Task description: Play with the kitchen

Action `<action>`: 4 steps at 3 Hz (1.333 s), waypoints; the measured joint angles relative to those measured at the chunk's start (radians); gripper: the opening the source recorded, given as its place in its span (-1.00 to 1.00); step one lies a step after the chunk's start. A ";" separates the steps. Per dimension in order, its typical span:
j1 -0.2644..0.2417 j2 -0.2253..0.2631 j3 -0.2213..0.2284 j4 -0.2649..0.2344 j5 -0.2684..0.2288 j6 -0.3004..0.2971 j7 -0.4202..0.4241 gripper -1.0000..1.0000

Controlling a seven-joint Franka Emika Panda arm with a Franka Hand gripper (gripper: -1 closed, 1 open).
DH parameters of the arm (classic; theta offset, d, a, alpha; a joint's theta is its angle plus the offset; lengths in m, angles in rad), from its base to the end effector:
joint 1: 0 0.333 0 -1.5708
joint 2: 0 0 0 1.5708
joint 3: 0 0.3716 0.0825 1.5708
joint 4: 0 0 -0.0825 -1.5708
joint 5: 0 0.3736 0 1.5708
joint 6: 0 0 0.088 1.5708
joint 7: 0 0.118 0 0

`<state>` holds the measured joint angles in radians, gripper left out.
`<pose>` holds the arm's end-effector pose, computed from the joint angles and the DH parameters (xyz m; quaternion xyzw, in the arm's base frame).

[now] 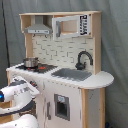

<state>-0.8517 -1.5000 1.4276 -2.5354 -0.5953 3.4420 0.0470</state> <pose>0.3115 0.4002 0.3442 0.4105 0.6190 0.3814 0.5503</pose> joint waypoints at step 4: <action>0.014 -0.002 0.009 0.006 -0.001 -0.057 -0.433 -1.00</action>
<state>-0.8373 -1.5016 1.4367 -2.5297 -0.5960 3.3846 -0.3861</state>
